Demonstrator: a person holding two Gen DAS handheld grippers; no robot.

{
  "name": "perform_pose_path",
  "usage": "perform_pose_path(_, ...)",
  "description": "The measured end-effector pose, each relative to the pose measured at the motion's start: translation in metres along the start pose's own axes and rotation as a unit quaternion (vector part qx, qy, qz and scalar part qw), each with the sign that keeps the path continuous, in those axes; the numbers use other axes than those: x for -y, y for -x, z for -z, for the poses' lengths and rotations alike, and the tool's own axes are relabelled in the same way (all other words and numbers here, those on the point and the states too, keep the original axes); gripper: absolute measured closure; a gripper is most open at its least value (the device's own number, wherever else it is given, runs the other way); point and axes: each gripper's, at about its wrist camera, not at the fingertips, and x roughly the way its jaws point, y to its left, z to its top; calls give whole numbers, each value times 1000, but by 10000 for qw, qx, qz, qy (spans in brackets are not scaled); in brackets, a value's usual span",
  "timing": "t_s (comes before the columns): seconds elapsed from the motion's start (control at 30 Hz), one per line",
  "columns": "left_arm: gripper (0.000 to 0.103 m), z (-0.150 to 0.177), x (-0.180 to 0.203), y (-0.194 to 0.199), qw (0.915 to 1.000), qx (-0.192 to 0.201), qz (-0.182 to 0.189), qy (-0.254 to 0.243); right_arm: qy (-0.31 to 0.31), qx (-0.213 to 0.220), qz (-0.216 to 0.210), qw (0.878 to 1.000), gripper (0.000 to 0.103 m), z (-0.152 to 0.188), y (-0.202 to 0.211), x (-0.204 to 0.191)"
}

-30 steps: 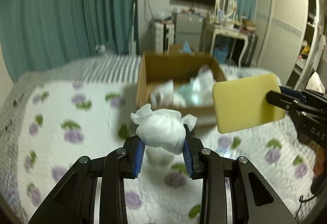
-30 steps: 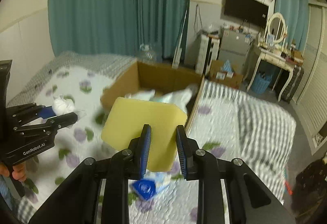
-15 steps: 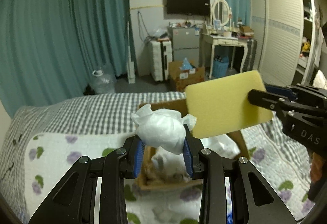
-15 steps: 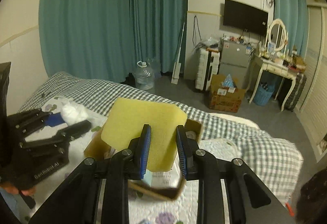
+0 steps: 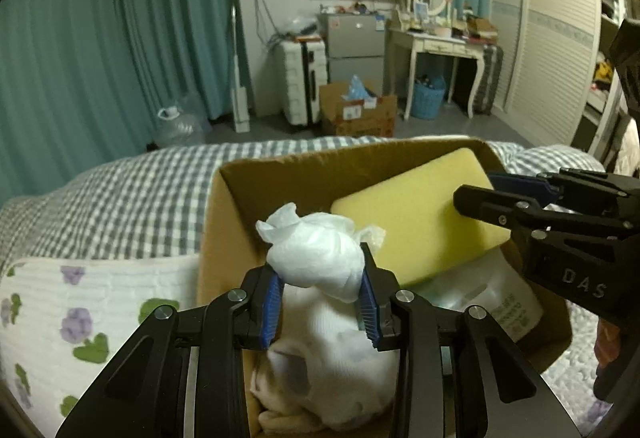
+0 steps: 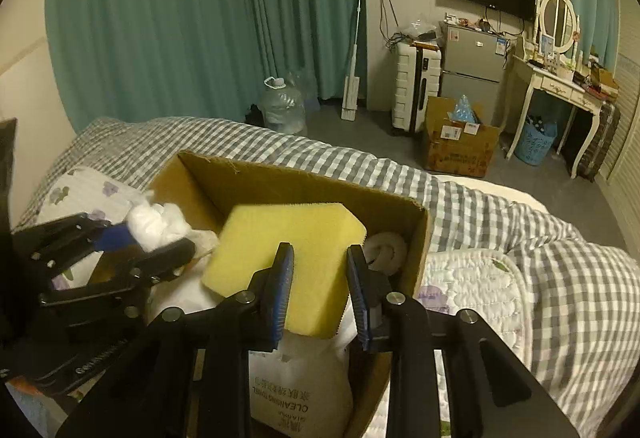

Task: Organize soft objects
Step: 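Lower the cloth and sponge into the box and open both tools, then withdraw both tools and approach the blue tissue pack and plastic piece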

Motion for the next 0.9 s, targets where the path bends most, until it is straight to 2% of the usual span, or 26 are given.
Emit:
perform_pose_path(0.1, 58, 1, 0, 2, 9999, -7, 62, 81, -109, 111, -28, 9999, 69, -1, 7, 4)
perform_pose_path(0.13, 57, 2, 0, 4, 9999, -7, 68, 108, -146, 157, -15, 9998, 63, -2, 13, 5)
perform_pose_path(0.17, 54, 1, 1, 7, 9999, -8, 77, 125, -195, 227, 41, 9995, 50, -3, 19, 5)
perform_pose_path(0.2, 51, 0, 3, 11, 9999, -1, 68, 128, -240, 322, 93, 9991, 44, -4, 29, 6)
perform_pose_path(0.23, 44, -2, 4, 17, 9999, 25, 24, 125, -252, 387, 110, 9989, 38, -7, 36, 4)
perform_pose_path(0.27, 39, -4, 4, 24, 9999, 69, -22, 121, -252, 464, 139, 9985, 38, -10, 47, 3)
perform_pose_path(0.3, 36, -6, 4, 33, 9998, 138, -58, 121, -238, 515, 189, 9982, 37, -12, 60, 1)
perform_pose_path(0.47, 15, -19, 0, 94, 9981, 519, -147, 291, -110, 867, 445, 9952, 13, -24, 130, -13)
perform_pose_path(0.53, 11, -22, -2, 123, 9969, 697, -152, 346, -3, 1001, 549, 9935, 8, -26, 162, -22)
perform_pose_path(0.6, 8, -25, -3, 153, 9954, 883, -180, 320, 99, 1158, 738, 9905, 6, -27, 197, -32)
perform_pose_path(0.63, 0, -25, -2, 171, 9946, 974, -223, 292, 149, 1212, 840, 9890, 2, -27, 213, -38)
perform_pose_path(0.73, 0, -21, 1, 210, 9926, 1169, -243, 217, 304, 1313, 1078, 9850, 0, -22, 260, -55)
perform_pose_path(0.9, 0, -4, 4, 262, 9895, 1406, -295, 132, 627, 1226, 1361, 9811, 0, -2, 303, -81)
